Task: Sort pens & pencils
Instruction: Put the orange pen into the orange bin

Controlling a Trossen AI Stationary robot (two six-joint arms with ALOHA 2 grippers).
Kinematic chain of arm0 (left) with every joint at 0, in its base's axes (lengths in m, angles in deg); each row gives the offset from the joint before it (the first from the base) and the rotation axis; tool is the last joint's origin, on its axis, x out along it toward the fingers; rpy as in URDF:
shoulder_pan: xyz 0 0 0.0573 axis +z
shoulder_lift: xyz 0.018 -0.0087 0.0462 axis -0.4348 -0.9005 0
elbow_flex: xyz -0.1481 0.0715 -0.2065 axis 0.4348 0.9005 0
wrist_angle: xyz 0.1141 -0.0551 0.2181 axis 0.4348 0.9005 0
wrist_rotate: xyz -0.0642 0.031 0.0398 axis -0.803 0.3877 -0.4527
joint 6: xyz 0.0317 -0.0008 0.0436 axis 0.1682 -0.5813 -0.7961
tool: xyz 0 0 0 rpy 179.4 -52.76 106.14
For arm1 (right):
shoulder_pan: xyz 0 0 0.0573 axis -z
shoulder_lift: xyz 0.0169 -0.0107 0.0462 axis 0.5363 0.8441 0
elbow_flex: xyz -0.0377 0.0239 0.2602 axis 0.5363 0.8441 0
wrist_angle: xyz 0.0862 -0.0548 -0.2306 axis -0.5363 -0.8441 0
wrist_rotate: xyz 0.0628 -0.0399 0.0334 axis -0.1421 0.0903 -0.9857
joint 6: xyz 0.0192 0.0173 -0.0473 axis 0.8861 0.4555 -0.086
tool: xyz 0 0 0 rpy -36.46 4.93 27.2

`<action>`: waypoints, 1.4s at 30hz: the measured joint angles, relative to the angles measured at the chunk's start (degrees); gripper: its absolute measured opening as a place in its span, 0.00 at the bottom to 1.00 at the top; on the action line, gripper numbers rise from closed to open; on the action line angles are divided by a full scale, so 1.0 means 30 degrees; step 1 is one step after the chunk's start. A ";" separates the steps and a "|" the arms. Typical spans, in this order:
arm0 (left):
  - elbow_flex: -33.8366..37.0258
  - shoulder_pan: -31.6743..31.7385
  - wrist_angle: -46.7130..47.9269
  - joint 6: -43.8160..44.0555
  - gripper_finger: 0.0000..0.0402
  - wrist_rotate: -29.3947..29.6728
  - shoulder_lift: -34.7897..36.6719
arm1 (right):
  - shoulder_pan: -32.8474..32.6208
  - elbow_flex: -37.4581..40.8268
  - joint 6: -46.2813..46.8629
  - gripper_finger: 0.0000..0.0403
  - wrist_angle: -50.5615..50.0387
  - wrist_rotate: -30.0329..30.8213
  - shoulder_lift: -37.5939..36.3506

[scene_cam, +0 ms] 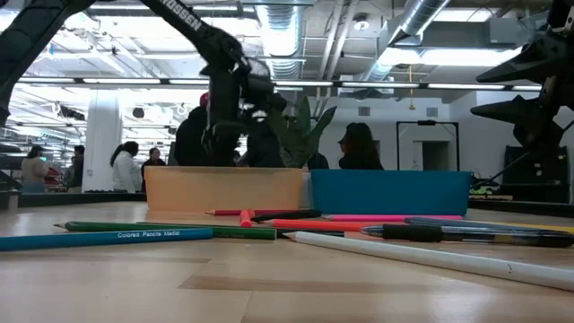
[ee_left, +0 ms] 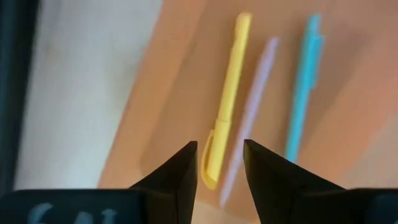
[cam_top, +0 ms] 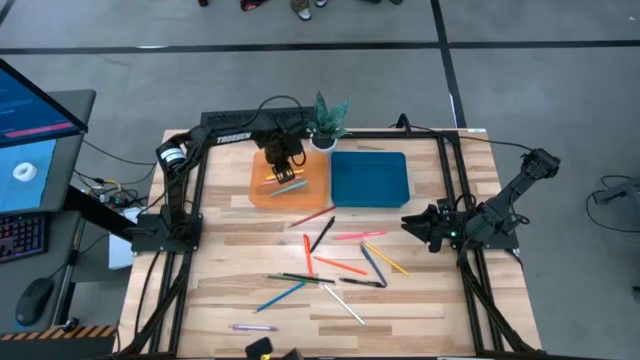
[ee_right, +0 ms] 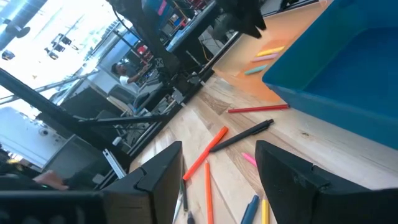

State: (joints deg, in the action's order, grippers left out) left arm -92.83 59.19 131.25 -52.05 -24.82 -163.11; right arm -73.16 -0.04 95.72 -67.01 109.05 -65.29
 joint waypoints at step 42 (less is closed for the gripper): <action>-1.5787 -1.1657 0.8559 1.8420 0.31 0.6376 0.0886 | 0.0000 0.0000 -0.0464 0.56 0.0000 -0.0005 -0.0005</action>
State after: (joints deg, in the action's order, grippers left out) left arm -140.19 24.21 156.92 3.21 -5.69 -160.45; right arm -73.16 -0.04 94.33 -67.01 109.04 -65.30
